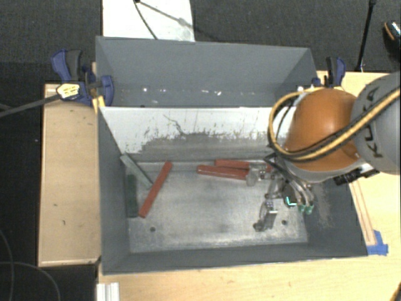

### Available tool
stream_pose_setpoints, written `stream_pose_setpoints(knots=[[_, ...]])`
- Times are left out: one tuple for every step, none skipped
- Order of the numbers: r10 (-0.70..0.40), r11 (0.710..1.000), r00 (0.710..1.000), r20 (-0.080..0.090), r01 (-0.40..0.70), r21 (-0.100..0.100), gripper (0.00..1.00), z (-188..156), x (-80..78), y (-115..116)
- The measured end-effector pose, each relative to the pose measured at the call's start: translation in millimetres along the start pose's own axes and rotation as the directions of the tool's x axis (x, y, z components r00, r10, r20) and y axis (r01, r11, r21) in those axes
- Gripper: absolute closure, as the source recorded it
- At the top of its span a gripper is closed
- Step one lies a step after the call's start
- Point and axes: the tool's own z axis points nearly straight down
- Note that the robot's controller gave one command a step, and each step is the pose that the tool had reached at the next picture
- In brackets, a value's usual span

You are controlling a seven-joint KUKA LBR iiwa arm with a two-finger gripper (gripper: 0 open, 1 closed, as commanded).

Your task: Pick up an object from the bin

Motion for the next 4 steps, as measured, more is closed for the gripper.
stream_pose_setpoints(knots=[[-0.090,0.996,0.996,0.013,0.090,0.002,0.00,4.1,-89.7,-0.4],[0.034,0.999,0.999,0.002,-0.034,0.000,0.00,73.5,-93.0,-7.8],[0.200,0.980,0.980,0.003,-0.200,-0.001,0.00,99.5,-94.8,-24.9],[0.240,0.971,0.971,0.004,-0.240,0.002,0.00,99.0,-75.2,-84.7]])
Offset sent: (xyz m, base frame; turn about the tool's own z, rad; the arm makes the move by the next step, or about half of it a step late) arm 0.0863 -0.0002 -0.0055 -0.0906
